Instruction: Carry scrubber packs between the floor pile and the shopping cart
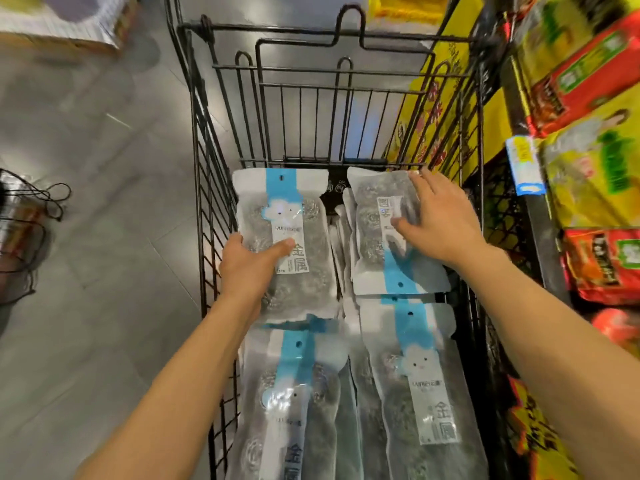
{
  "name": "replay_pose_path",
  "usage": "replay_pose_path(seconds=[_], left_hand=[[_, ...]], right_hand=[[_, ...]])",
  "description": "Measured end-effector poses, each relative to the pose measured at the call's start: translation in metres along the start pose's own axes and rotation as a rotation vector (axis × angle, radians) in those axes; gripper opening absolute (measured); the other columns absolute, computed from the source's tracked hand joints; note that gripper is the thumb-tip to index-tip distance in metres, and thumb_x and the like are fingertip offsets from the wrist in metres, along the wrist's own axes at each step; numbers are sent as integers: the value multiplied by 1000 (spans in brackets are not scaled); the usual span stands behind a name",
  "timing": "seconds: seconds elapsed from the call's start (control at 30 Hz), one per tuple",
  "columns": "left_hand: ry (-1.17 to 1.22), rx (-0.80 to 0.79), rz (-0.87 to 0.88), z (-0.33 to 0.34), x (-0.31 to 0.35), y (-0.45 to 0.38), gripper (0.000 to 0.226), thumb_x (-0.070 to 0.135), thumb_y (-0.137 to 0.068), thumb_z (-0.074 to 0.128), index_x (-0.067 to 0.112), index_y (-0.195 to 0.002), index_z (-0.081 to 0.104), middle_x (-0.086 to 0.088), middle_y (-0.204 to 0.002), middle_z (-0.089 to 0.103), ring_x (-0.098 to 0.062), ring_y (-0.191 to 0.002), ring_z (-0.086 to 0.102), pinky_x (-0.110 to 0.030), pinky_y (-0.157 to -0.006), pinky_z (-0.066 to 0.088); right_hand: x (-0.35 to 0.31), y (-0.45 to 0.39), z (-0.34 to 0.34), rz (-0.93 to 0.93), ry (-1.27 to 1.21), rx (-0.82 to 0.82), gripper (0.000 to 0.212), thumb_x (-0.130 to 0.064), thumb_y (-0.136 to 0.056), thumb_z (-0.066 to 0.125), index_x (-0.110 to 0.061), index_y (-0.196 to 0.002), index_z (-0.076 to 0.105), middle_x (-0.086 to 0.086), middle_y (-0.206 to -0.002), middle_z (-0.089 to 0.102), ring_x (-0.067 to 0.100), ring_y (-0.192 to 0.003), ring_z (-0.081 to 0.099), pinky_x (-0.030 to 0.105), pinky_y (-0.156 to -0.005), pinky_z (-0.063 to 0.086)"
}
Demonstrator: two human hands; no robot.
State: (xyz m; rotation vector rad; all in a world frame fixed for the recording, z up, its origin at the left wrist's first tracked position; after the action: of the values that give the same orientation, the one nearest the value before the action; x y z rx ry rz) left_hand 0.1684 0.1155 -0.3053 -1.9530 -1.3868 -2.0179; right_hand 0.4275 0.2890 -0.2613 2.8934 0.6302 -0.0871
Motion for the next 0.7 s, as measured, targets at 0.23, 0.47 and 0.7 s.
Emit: replay_pose_path(seconds=[0.23,0.47,0.7], left_hand=[[-589,-13,29,-14,0,-13,57,14,-86,80,11,-128,42,-10,-117,61,-35,-114,61,-42,-90,52],[-1043,-245,486,-1,76,41,71,27,-95,70,11,-154,35,-14,-152,44,-30,-141,40,-45,-116,37],[-1212,-386,936,-10,183,130,83,45,-94,68,17,-161,28,-8,-166,32,-26,-153,28,-44,-125,25]], right_hand=[[-2,35,-23,17,-18,-17,94,-68,-95,48,-12,-163,16,13,-170,18,32,-157,15,49,-127,15],[-16,63,-63,28,-59,-17,92,-68,-95,48,-14,-163,17,12,-170,18,33,-157,14,51,-126,12],[-37,133,-133,90,-82,56,95,-74,-94,43,-15,-163,20,11,-170,18,33,-158,10,52,-127,11]])
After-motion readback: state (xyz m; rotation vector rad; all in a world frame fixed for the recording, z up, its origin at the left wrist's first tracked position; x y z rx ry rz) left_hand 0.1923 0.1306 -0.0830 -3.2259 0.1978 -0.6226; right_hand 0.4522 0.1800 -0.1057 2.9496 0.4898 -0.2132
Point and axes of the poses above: each hand's wrist, its own y-axis away from the middle knuckle, its own z-axis out of the palm, x = y × z, the point moved 6 cm from there along -y, towards the middle knuckle
